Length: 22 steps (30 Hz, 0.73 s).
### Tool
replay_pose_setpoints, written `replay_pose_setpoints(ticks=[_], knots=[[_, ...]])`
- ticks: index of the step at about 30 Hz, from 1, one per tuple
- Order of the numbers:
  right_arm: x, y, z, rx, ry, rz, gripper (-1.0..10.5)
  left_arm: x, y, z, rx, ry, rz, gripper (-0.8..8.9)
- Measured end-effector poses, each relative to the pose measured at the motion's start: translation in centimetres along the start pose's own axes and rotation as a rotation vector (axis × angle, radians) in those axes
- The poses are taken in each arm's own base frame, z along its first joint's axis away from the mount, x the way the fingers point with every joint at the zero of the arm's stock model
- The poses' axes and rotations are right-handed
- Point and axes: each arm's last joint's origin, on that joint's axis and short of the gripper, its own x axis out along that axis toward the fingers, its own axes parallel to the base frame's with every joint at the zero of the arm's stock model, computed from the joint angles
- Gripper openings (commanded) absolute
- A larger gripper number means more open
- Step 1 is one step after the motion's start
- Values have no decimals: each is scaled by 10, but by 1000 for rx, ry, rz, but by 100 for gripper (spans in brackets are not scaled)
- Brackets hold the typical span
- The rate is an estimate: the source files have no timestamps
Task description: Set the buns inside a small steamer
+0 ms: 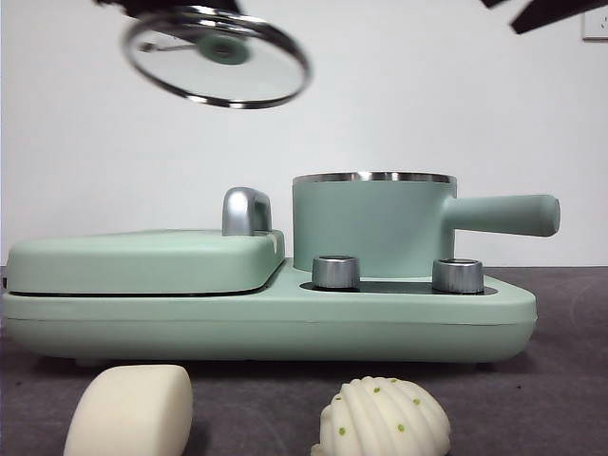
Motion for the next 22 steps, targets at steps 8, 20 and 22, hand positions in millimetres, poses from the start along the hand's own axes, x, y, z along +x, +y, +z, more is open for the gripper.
replay_pose_setpoints(ticks=[8, 20, 22], knots=[[48, 39, 3, -124, 123, 203, 364, -30, 14, -8, -30, 23, 73, 11], [124, 98, -12, -253, 257, 446, 388, -47, 28, -7, -20, -15, 143, 10], [134, 107, -17, -268, 280, 473, 388, -48, 30, -7, -20, -15, 151, 10]])
